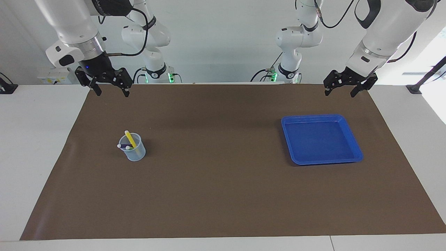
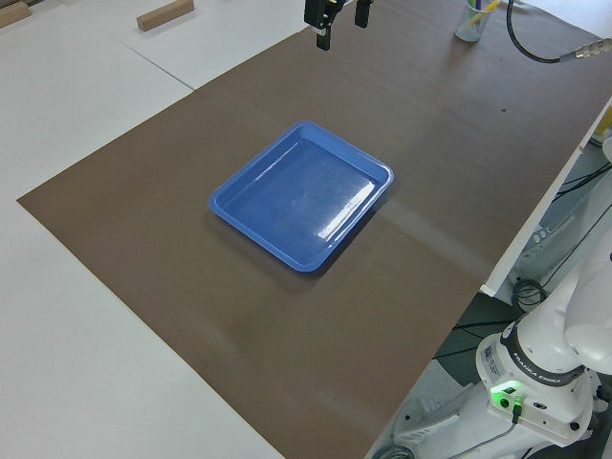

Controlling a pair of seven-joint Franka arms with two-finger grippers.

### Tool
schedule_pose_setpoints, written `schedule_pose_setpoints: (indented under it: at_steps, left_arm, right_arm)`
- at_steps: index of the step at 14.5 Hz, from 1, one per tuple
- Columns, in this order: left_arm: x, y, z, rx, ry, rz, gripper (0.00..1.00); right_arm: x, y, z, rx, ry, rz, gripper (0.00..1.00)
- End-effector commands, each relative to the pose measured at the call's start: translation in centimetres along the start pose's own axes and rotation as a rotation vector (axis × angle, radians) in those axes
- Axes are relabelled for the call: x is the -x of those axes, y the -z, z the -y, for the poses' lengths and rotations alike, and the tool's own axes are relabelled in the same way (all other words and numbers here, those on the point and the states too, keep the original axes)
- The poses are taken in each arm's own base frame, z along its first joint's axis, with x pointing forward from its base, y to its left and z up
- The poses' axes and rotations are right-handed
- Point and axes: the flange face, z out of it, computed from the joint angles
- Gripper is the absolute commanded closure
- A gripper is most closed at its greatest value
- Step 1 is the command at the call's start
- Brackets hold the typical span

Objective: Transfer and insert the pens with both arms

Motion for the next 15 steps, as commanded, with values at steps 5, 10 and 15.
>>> schedule_pose_setpoints:
  at_steps: [5,10,15]
  left_arm:
    - [0.88,1.02,-0.25,0.012,0.019,-0.011,0.0]
    - [0.94,0.93,-0.5,0.011,0.008,-0.008,0.0]
    - [1.02,0.86,0.15,0.012,0.022,-0.004,0.0]
  right_arm:
    - [0.87,0.07,-1.66,0.028,-0.018,0.033,0.0]
    - [1.15,0.06,-1.59,0.029,-0.018,0.05,0.0]
    - [1.2,-0.05,-1.61,0.03,0.003,0.056,0.0]
